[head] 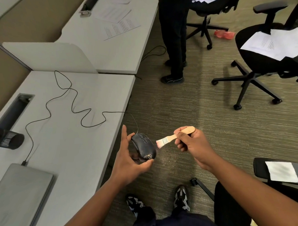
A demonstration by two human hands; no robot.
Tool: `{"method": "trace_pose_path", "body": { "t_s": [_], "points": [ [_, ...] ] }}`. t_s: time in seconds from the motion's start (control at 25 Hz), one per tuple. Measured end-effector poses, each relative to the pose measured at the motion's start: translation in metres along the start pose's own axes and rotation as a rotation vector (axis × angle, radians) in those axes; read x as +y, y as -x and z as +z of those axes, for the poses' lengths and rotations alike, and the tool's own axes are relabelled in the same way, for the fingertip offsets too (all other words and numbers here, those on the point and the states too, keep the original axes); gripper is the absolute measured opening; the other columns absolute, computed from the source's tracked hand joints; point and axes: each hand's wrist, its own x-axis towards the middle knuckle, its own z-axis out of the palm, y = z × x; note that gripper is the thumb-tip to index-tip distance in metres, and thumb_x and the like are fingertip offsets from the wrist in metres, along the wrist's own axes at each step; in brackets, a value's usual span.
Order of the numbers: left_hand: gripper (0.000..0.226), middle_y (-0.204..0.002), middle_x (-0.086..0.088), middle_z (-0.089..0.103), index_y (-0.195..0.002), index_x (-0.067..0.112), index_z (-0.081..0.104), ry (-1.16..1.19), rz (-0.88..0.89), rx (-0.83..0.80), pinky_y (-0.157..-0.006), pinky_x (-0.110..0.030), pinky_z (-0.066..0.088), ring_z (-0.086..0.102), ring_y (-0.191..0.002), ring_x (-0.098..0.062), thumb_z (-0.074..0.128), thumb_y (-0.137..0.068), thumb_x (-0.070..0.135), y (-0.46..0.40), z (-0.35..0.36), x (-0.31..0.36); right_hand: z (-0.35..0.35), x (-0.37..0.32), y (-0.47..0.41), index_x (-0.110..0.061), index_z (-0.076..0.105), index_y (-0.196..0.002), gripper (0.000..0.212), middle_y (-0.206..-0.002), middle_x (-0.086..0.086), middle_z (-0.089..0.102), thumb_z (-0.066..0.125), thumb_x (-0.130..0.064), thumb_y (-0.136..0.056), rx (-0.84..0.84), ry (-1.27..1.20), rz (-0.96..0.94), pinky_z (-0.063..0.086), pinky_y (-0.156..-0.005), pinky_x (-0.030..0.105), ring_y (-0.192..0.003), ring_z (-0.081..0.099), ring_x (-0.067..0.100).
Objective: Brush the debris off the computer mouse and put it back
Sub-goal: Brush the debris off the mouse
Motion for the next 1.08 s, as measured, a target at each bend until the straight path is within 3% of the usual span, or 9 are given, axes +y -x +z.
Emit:
{"method": "trace_pose_path", "body": {
  "t_s": [0.12,0.28,0.4,0.48,0.56,0.68,0.76,0.88,1.08],
  "points": [
    [0.136,-0.170,0.017,0.028,-0.162,0.052,0.019,0.009,-0.003,-0.013,-0.080,-0.032,0.067,0.077,-0.106,-0.011,0.101,-0.055,0.059,0.001,0.001,0.002,0.002,-0.003,0.003,-0.014,0.076,-0.099,0.007,-0.072,0.005,0.071,0.068,-0.015,-0.099,-0.037,-0.108,-0.005,0.050,-0.056,0.024,-0.062,0.062,0.012],
    [0.145,-0.159,0.047,0.024,-0.168,0.044,0.006,0.015,-0.009,-0.016,-0.089,-0.034,0.066,0.065,-0.122,0.006,0.101,-0.060,0.050,-0.001,0.003,0.004,0.014,-0.010,0.011,-0.016,0.077,-0.099,0.009,-0.074,0.007,0.072,0.069,-0.019,-0.099,-0.164,-0.156,-0.020,0.051,-0.056,0.023,-0.062,0.063,0.012],
    [0.146,-0.154,0.033,0.042,-0.162,0.061,0.000,0.035,-0.033,-0.034,-0.093,-0.039,0.065,0.069,-0.123,-0.010,0.102,-0.058,0.046,-0.001,0.003,0.008,0.024,-0.015,0.016,-0.013,0.074,-0.103,0.012,-0.076,0.006,0.073,0.068,-0.022,-0.099,-0.244,-0.072,-0.041,0.052,-0.059,0.023,-0.064,0.064,0.013],
    [0.144,-0.153,0.029,0.044,-0.161,0.064,0.002,0.024,-0.039,-0.041,-0.090,-0.037,0.066,0.072,-0.117,-0.010,0.101,-0.058,0.046,-0.001,0.003,0.011,0.029,-0.015,0.019,-0.010,0.073,-0.106,0.014,-0.075,0.004,0.073,0.068,-0.022,-0.100,-0.279,0.012,-0.061,0.052,-0.060,0.023,-0.065,0.064,0.013],
    [0.143,-0.155,0.025,0.044,-0.161,0.063,0.004,0.012,-0.042,-0.044,-0.091,-0.036,0.065,0.069,-0.120,-0.008,0.100,-0.058,0.046,0.000,0.002,0.013,0.032,-0.014,0.021,-0.009,0.072,-0.107,0.012,-0.075,0.003,0.073,0.066,-0.019,-0.101,-0.287,0.087,-0.071,0.051,-0.061,0.024,-0.066,0.063,0.012],
    [0.141,-0.150,0.036,0.042,-0.163,0.059,0.007,-0.002,-0.038,-0.050,-0.101,-0.038,0.061,0.061,-0.128,0.002,0.099,-0.056,0.052,0.000,0.001,0.014,0.029,-0.015,0.021,-0.010,0.072,-0.106,0.012,-0.076,0.003,0.073,0.066,-0.019,-0.101,-0.295,0.160,-0.084,0.051,-0.062,0.024,-0.067,0.064,0.013],
    [0.142,-0.150,0.034,0.043,-0.164,0.056,0.008,-0.016,-0.043,-0.046,-0.108,-0.040,0.057,0.055,-0.133,0.006,0.098,-0.054,0.060,0.000,0.000,0.015,0.024,-0.017,0.019,-0.009,0.073,-0.107,0.014,-0.078,0.004,0.074,0.067,-0.020,-0.101,-0.304,0.206,-0.105,0.053,-0.064,0.024,-0.069,0.065,0.014],
    [0.143,-0.155,0.024,0.045,-0.165,0.052,0.010,-0.047,-0.048,-0.042,-0.113,-0.042,0.053,0.050,-0.140,0.001,0.094,-0.051,0.073,0.001,-0.001,0.015,0.014,-0.020,0.016,-0.012,0.074,-0.106,0.013,-0.080,0.005,0.074,0.068,-0.021,-0.101,-0.322,0.269,-0.136,0.054,-0.068,0.027,-0.072,0.065,0.015],
    [0.143,-0.159,0.020,0.043,-0.165,0.051,0.012,-0.038,-0.061,-0.047,-0.114,-0.043,0.053,0.049,-0.144,-0.003,0.095,-0.050,0.073,0.002,-0.004,0.013,0.001,-0.022,0.011,-0.015,0.074,-0.104,0.008,-0.077,-0.004,0.073,0.066,-0.015,-0.102,-0.368,0.393,-0.174,0.054,-0.069,0.022,-0.072,0.065,0.008]
  ]
}}
